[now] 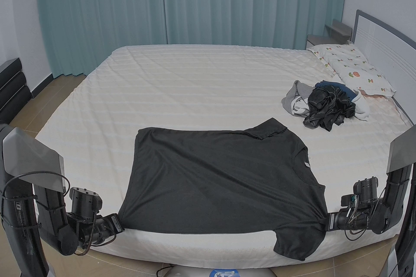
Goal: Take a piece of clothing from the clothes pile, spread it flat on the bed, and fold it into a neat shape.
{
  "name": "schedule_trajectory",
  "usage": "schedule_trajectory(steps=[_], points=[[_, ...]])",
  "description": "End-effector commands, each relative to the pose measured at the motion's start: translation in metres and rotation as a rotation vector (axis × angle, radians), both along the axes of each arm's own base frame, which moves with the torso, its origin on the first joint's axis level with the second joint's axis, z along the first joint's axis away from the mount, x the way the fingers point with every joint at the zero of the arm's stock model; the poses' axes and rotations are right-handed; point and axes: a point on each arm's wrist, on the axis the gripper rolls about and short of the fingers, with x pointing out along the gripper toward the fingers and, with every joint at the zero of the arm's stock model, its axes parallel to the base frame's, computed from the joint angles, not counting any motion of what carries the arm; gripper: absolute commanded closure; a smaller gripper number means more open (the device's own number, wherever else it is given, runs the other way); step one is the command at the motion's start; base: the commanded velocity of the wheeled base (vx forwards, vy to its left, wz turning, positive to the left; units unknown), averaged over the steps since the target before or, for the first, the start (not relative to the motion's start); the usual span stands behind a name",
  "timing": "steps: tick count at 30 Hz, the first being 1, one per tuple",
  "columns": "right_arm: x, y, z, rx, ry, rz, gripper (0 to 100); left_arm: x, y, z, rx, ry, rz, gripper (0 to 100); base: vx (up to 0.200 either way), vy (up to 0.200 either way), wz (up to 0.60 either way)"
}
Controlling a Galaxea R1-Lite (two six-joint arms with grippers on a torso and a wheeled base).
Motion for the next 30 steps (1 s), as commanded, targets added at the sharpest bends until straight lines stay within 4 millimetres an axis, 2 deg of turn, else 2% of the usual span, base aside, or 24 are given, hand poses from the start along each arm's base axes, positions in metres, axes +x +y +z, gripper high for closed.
schedule_trajectory(steps=[1,6,13,25,26,30], points=[[-0.008,-0.002,0.008,-0.02,0.012,0.012,100,-0.004,0.005,0.002,0.02,0.006,-0.003,100,0.0,0.0,0.0],[-0.012,-0.003,0.012,-0.036,0.045,0.034,100,-0.006,0.005,0.004,0.029,0.005,-0.01,100,0.0,0.0,0.0],[-0.013,-0.004,0.019,-0.043,0.03,0.036,100,-0.016,0.012,0.004,0.133,0.032,-0.026,100,0.0,0.0,0.0],[-0.01,-0.006,0.009,-0.055,0.067,0.048,100,-0.017,0.011,-0.001,0.144,0.056,-0.044,100,0.0,0.0,0.0],[-0.01,-0.006,0.009,-0.055,0.064,0.048,0,-0.017,0.011,-0.001,0.142,0.056,-0.044,0,0.0,0.0,0.0],[-0.008,-0.006,0.013,-0.049,0.041,0.043,0,-0.016,0.011,0.0,0.132,0.044,-0.046,0,0.0,0.0,0.0]])
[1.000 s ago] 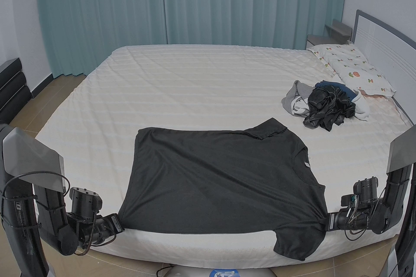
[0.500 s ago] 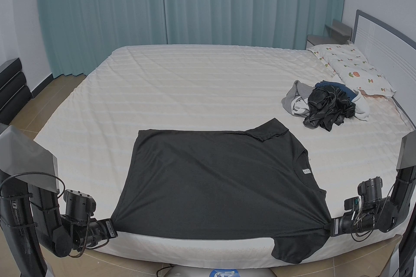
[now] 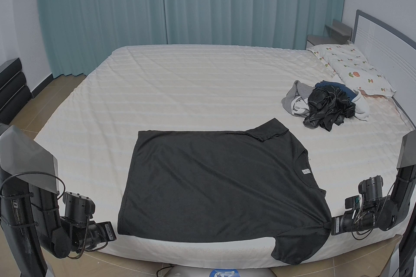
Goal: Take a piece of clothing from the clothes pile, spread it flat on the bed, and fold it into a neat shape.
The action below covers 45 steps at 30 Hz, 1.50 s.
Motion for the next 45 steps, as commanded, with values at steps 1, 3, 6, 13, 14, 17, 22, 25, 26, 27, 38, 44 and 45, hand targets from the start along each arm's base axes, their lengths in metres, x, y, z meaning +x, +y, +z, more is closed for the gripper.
schedule_trajectory(steps=[1,3,6,13,14,17,22,25,26,27,38,44,45], points=[[0.002,-0.001,0.003,0.006,-0.024,-0.007,0,0.001,0.0,0.0,-0.007,-0.005,-0.001,0,0.0,0.0,0.0],[0.005,-0.004,0.012,0.009,-0.073,-0.024,0,0.001,0.0,0.003,-0.017,-0.019,-0.008,0,0.0,0.0,0.0],[0.009,-0.011,0.025,0.011,-0.139,-0.053,0,0.002,-0.001,0.015,-0.058,-0.07,-0.031,0,0.0,0.0,0.0],[0.025,-0.019,0.057,0.11,-0.287,-0.197,0,0.004,0.002,0.035,-0.138,-0.162,-0.055,0,0.0,0.0,0.0],[0.028,-0.017,0.059,0.13,-0.293,-0.208,0,0.005,0.003,0.036,-0.144,-0.166,-0.049,0,0.0,0.0,0.0],[0.033,-0.013,0.06,0.175,-0.297,-0.231,0,0.008,0.004,0.036,-0.172,-0.173,-0.037,0,0.0,0.0,0.0],[0.046,-0.002,0.065,0.275,-0.307,-0.267,0,0.011,0.012,0.038,-0.253,-0.181,-0.023,0,0.0,0.12,0.0],[0.056,0.012,0.069,0.36,-0.309,-0.288,0,0.016,0.017,0.038,-0.254,-0.196,-0.005,0,0.0,0.2,0.0],[0.061,0.017,0.07,0.378,-0.31,-0.293,0,0.017,0.017,0.038,-0.256,-0.197,0.0,0,0.0,0.2,0.0],[0.067,0.022,0.071,0.397,-0.312,-0.295,0,0.018,0.018,0.037,-0.256,-0.193,0.003,0,0.0,0.2,0.0],[0.123,0.057,0.081,0.463,-0.295,-0.327,0,0.036,0.016,0.039,-0.378,-0.23,0.117,0,0.0,0.018,0.0],[0.17,0.061,0.067,0.507,-0.327,-0.356,0,0.034,0.009,0.036,-0.394,-0.207,0.094,0,0.133,0.0,0.0],[0.176,0.063,0.062,0.506,-0.326,-0.356,0,0.034,0.006,0.036,-0.397,-0.204,0.087,0,0.2,0.0,0.0]])
